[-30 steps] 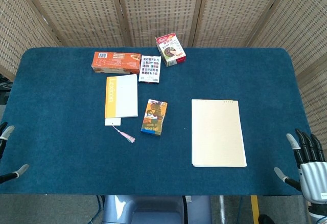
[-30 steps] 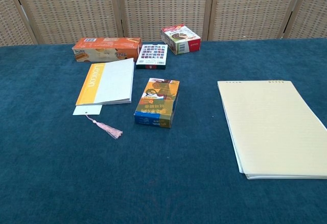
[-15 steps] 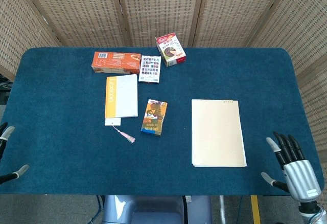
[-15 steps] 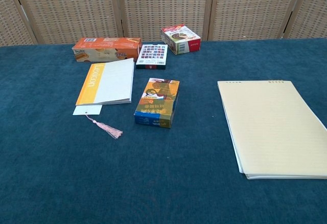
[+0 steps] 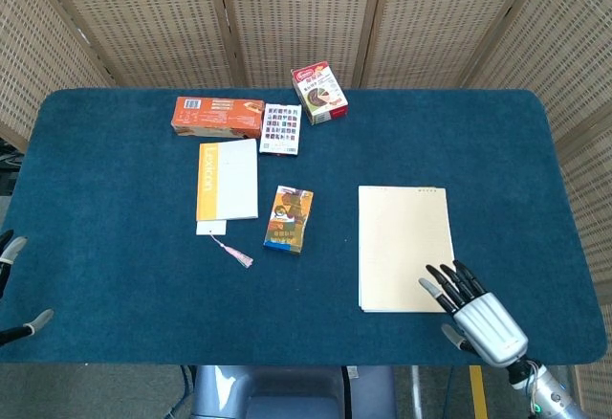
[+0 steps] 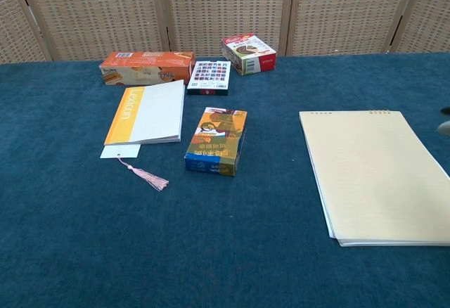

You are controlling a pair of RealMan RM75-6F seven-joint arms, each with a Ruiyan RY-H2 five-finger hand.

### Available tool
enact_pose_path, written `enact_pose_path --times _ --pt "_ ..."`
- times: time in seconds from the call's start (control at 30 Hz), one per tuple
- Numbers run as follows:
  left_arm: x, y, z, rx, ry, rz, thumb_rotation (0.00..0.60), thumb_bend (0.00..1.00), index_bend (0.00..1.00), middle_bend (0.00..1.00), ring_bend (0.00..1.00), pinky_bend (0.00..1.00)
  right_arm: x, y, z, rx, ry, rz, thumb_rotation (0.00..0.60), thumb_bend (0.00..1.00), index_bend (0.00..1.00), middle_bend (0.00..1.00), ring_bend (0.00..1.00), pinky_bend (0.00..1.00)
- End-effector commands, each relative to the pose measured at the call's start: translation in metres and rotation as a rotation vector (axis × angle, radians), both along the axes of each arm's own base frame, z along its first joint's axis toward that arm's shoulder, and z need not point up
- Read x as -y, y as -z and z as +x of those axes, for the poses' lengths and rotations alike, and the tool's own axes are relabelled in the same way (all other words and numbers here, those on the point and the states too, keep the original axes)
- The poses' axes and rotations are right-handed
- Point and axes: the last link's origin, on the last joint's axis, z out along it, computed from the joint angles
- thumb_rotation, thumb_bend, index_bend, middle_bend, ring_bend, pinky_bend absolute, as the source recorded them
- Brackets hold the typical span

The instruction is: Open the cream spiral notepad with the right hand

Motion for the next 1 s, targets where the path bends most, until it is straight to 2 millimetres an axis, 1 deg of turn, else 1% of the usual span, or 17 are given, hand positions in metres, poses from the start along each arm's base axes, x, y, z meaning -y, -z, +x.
enact_pose_path --times 0.03,0.23,0.4,0.63,1.0 --pt "-0.001 -0.001 0.000 -0.002 0.000 0.000 0.600 0.00 0.00 0.00 0.00 0.00 0.008 0.023 0.001 -0.078 -0.019 0.034 0.600 0.41 0.01 0.00 0.00 0.00" --pt "-0.003 -0.002 -0.002 0.004 -0.007 -0.004 0.600 0.00 0.00 0.00 0.00 0.00 0.016 0.052 0.001 -0.153 -0.021 0.080 0.600 0.36 0.01 0.00 0.00 0.00" --pt "-0.002 -0.003 -0.002 0.011 -0.007 0.000 0.600 0.00 0.00 0.00 0.00 0.00 0.023 0.066 0.003 -0.174 -0.023 0.082 0.600 0.38 0.01 0.00 0.00 0.00" --pt "-0.003 -0.004 -0.002 0.013 -0.009 -0.001 0.600 0.00 0.00 0.00 0.00 0.00 0.037 0.078 0.006 -0.202 -0.026 0.057 0.600 0.39 0.01 0.00 0.00 0.00" --pt "-0.003 -0.005 -0.003 0.019 -0.016 -0.001 0.600 0.00 0.00 0.00 0.00 0.00 0.047 0.093 0.008 -0.255 -0.016 0.048 0.600 0.39 0.01 0.00 0.00 0.00"
